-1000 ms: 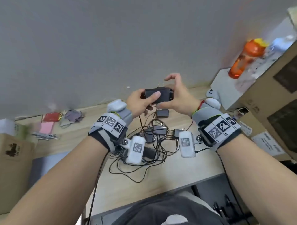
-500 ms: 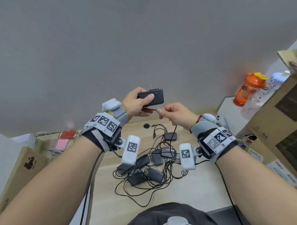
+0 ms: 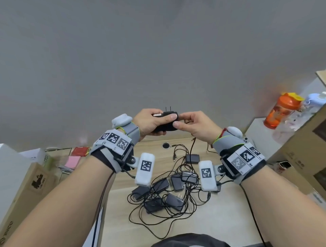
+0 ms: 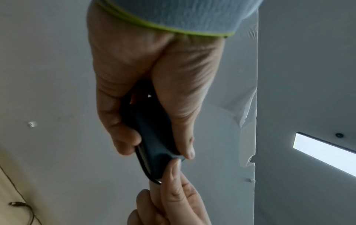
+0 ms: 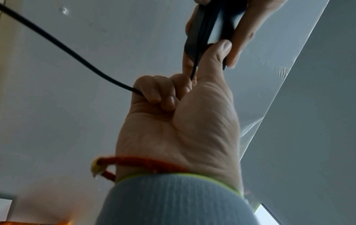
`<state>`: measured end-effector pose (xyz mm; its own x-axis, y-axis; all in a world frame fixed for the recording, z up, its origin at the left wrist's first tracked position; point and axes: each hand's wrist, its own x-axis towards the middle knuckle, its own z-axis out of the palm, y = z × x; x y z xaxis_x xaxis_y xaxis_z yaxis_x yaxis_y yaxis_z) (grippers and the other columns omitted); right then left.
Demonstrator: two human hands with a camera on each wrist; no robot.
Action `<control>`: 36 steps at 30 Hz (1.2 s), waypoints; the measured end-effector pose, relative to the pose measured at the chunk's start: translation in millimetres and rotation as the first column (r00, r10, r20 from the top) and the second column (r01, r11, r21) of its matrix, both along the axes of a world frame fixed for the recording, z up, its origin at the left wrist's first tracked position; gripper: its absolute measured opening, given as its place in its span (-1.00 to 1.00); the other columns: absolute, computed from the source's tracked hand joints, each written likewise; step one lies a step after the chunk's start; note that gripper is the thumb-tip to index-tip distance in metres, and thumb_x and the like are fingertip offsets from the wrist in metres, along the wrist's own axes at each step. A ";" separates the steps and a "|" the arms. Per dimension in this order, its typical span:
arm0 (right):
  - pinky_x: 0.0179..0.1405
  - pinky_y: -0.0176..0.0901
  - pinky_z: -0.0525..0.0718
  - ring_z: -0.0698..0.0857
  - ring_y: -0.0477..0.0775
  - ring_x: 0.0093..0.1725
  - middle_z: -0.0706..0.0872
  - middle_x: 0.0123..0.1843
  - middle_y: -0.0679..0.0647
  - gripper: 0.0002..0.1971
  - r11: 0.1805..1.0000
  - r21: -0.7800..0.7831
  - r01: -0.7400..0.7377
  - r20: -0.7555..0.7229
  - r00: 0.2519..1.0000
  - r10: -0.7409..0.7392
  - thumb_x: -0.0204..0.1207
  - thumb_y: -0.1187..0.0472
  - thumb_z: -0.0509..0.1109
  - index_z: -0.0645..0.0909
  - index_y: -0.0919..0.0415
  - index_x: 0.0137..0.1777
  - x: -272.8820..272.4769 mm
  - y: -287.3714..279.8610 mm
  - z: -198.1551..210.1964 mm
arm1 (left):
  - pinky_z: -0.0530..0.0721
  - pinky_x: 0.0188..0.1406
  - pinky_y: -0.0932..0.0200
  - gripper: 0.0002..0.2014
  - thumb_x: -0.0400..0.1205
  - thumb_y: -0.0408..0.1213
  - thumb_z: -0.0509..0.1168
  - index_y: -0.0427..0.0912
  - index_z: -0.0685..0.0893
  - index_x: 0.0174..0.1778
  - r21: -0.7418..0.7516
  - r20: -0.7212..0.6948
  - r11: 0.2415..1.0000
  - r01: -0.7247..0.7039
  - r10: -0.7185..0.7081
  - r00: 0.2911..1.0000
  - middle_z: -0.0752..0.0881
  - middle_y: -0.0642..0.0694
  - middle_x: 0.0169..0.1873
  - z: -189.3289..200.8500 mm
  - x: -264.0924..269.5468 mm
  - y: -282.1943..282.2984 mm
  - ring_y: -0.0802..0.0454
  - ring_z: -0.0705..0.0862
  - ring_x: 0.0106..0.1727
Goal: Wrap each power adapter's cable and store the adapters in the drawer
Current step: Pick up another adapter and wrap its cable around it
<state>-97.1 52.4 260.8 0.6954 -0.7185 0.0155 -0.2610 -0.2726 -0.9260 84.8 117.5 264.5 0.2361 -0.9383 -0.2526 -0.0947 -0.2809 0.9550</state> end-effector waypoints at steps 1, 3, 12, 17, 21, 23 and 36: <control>-0.51 -0.58 0.44 0.53 -0.35 -0.61 0.55 -0.66 -0.30 -0.78 1.000 -0.013 0.012 -0.013 1.000 -0.012 0.63 0.28 0.40 0.67 0.39 0.21 -0.1 -2.3 -1.0 | 0.70 -0.43 0.25 -0.54 0.46 -0.03 0.57 -0.35 0.75 0.06 -0.021 -0.005 0.999 -0.033 0.033 0.999 0.77 -0.23 -0.18 -0.3 0.9 -1.5 -0.05 0.71 -0.38; -0.45 -0.51 0.37 0.46 -0.24 -0.57 0.51 -0.61 -0.21 -0.80 0.997 -0.077 0.027 -0.067 0.997 -0.033 0.62 0.15 0.43 0.76 0.29 0.06 -2.0 -7.6 -6.2 | 0.68 -0.45 0.24 -0.62 0.45 -0.07 0.59 -0.30 0.76 -0.01 -0.047 -0.026 0.994 -0.100 0.099 0.995 0.78 -0.23 -0.21 -0.5 3.5 -4.5 -0.07 0.69 -0.41; -0.45 -0.34 0.34 0.37 -0.10 -0.44 0.54 -0.44 0.06 -0.78 0.985 -0.169 0.030 -0.046 0.998 -0.038 0.45 0.09 0.59 0.77 0.25 -0.24 -6.8 -19.4 4.1 | 0.77 -0.42 0.16 -0.74 0.36 -0.14 0.66 -0.19 0.75 -0.24 -0.029 0.223 0.999 -0.037 0.042 0.974 0.74 -0.15 -0.36 -12.8 1.6 -6.9 0.05 0.72 -0.48; -0.34 -0.30 0.43 0.44 -0.02 -0.35 0.60 -0.34 0.17 -0.81 0.980 -0.191 0.060 0.035 0.998 -0.054 0.39 0.14 0.64 0.72 0.20 -0.29 -3.0 -30.4 11.7 | 0.82 -0.24 0.01 -0.76 0.36 -0.13 0.65 -0.16 0.76 -0.25 -0.031 0.279 0.998 0.061 -0.050 0.959 0.76 -0.15 -0.36 -9.4 -6.2 -6.7 -0.04 0.74 -0.39; -0.32 -0.39 0.49 0.49 -0.13 -0.38 0.64 -0.37 0.08 -0.83 0.978 -0.205 0.031 0.046 0.999 -0.022 0.37 0.19 0.64 0.70 0.14 -0.32 1.1 -33.3 18.2 | 0.83 -0.24 -0.01 -0.71 0.35 -0.12 0.65 -0.21 0.77 -0.22 -0.015 0.288 0.990 0.138 -0.128 0.949 0.75 -0.13 -0.39 -4.2 -10.4 -4.9 -0.05 0.75 -0.35; -0.30 -0.41 0.53 0.53 -0.21 -0.40 0.66 -0.39 -0.01 -0.84 0.977 -0.212 0.024 0.056 0.998 -0.013 0.39 0.20 0.63 0.70 0.16 -0.31 2.2 -35.6 19.4 | 0.80 -0.32 0.06 -0.74 0.37 -0.13 0.65 -0.17 0.74 -0.26 -0.018 0.297 0.984 0.177 -0.164 0.941 0.74 -0.08 -0.45 -2.1 -12.5 -2.6 0.02 0.75 -0.40; -0.56 -0.33 0.31 0.34 -0.15 -0.61 0.45 -0.51 -0.03 -0.66 0.999 -0.018 0.038 -0.078 0.996 -0.040 0.75 0.15 0.21 0.62 0.36 -0.16 13.6 -22.7 -32.8 | 0.67 -0.49 0.23 -0.74 0.46 -0.27 0.59 -0.32 0.68 -0.13 -0.235 0.104 0.972 -0.007 0.032 0.994 0.70 -0.21 -0.40 11.0 -12.6 -6.8 -0.02 0.65 -0.52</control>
<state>-83.5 29.6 228.0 0.6664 -0.7452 -0.0259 -0.3430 -0.2755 -0.8980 72.2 110.6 275.5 0.2686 -0.9633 0.0009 -0.1962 -0.0538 0.9791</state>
